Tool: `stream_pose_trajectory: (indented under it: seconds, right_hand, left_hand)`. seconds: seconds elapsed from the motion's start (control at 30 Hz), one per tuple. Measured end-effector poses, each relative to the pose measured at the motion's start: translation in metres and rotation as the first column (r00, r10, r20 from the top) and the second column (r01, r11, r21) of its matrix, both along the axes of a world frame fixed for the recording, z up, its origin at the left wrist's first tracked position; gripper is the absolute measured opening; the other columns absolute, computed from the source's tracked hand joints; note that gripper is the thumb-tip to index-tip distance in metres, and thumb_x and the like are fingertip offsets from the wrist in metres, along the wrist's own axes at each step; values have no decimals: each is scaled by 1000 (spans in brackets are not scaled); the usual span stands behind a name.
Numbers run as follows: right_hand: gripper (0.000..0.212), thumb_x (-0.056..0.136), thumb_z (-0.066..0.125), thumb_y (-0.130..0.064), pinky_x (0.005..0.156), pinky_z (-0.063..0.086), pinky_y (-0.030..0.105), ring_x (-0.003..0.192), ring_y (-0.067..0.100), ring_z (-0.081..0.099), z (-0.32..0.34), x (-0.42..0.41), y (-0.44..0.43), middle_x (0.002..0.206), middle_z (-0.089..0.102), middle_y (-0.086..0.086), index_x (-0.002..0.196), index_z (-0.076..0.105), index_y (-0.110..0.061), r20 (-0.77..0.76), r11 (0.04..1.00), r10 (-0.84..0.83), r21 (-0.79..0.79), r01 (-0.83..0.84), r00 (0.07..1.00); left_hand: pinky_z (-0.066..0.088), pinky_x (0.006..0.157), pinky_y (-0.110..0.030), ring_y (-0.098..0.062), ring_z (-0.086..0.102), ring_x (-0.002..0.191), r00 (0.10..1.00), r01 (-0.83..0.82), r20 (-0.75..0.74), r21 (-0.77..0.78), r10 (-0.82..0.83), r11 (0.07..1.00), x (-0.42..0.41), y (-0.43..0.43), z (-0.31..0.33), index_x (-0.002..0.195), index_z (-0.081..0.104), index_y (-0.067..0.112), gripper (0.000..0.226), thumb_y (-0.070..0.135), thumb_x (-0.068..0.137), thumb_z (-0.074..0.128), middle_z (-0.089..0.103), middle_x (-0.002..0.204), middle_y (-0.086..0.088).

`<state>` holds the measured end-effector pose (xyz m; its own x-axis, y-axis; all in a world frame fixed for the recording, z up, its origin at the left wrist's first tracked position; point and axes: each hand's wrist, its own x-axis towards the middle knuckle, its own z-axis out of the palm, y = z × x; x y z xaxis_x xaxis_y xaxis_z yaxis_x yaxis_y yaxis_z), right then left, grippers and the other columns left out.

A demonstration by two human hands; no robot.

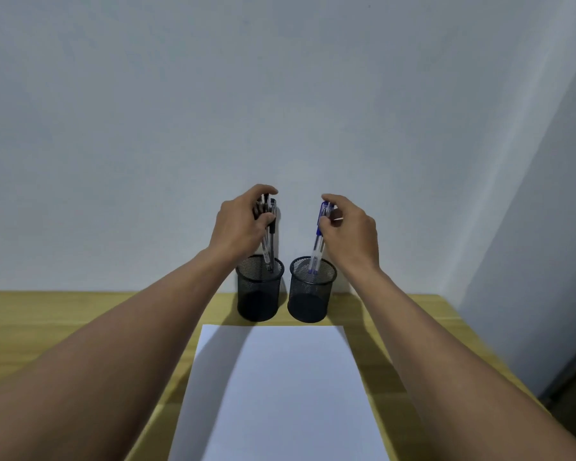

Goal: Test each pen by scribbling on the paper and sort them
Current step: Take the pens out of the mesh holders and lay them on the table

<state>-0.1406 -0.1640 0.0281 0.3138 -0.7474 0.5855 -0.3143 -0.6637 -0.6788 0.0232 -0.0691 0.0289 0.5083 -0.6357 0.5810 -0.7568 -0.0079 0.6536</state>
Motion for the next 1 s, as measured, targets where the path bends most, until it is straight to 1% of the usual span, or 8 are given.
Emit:
stream_pose_trajectory:
  seconds: [0.23, 0.3, 0.43, 0.53, 0.67, 0.73, 0.87, 1.0]
  right_hand:
    - [36, 94, 62, -14, 76, 49, 25, 87, 15, 69, 34, -9, 49, 90, 67, -11, 128, 67, -25, 93, 999, 30, 20, -32, 995]
    - [35, 94, 63, -14, 75, 52, 27, 86, 14, 69, 36, -9, 72, 90, 68, -10, 127, 67, -26, 127, 996, 47, 75, -57, 991]
    - [31, 88, 66, -15, 76, 59, 37, 82, 19, 72, 25, -5, 124, 78, 68, -11, 114, 69, -33, 250, 963, 40, 250, -105, 967]
    - [30, 87, 67, -8, 77, 61, 40, 70, 16, 68, 5, -2, 163, 68, 65, -10, 113, 70, -24, 331, 909, 14, 389, -151, 943]
    - [27, 84, 69, -2, 80, 63, 48, 78, 21, 73, -36, 9, 210, 83, 72, -1, 99, 67, -25, 423, 776, -51, 588, -231, 905]
    - [27, 85, 70, -2, 78, 64, 43, 82, 24, 75, -58, 13, 233, 95, 73, 5, 99, 66, -25, 418, 703, -86, 669, -242, 904]
    - [27, 84, 72, -3, 63, 61, 29, 73, 20, 72, -94, 18, 271, 87, 70, 3, 105, 68, -21, 362, 603, -154, 772, -204, 919]
    - [27, 82, 74, -7, 67, 62, 32, 79, 23, 74, -120, 26, 293, 90, 73, 5, 103, 69, -24, 293, 555, -160, 817, -160, 943]
  left_hand:
    - [51, 79, -31, -14, 60, 77, 970, -135, -225, -204, 88, 970, -6, 42, 32, 113, 64, 37, 34, 17, 86, 69, 65, 81, 3]
    - [53, 79, -32, -13, 61, 76, 947, -187, -300, -226, 114, 956, -7, 62, 33, 109, 64, 37, 31, 17, 85, 69, 64, 81, 5]
    - [58, 79, -41, -23, 66, 81, 874, -292, -460, -243, 155, 925, -7, 109, 25, 101, 64, 38, 31, 17, 80, 71, 63, 79, 4]
    - [59, 80, -44, -25, 67, 87, 802, -353, -577, -249, 155, 902, -5, 143, 11, 94, 63, 41, 32, 15, 77, 72, 63, 82, 7]
    - [59, 81, -45, -28, 67, 89, 696, -453, -692, -213, 194, 866, 0, 184, -18, 97, 64, 38, 33, 11, 79, 72, 60, 84, 6]
    - [59, 81, -44, -29, 67, 87, 641, -504, -732, -175, 231, 846, 0, 202, -33, 104, 64, 34, 35, 10, 81, 71, 60, 86, 3]
    - [59, 81, -42, -29, 64, 82, 510, -576, -807, -62, 299, 815, 3, 232, -72, 108, 64, 30, 34, 9, 82, 72, 61, 99, -6]
    - [59, 79, -34, -27, 64, 84, 392, -620, -855, 28, 341, 784, 7, 249, -102, 105, 66, 26, 32, 6, 82, 74, 66, 106, -8]
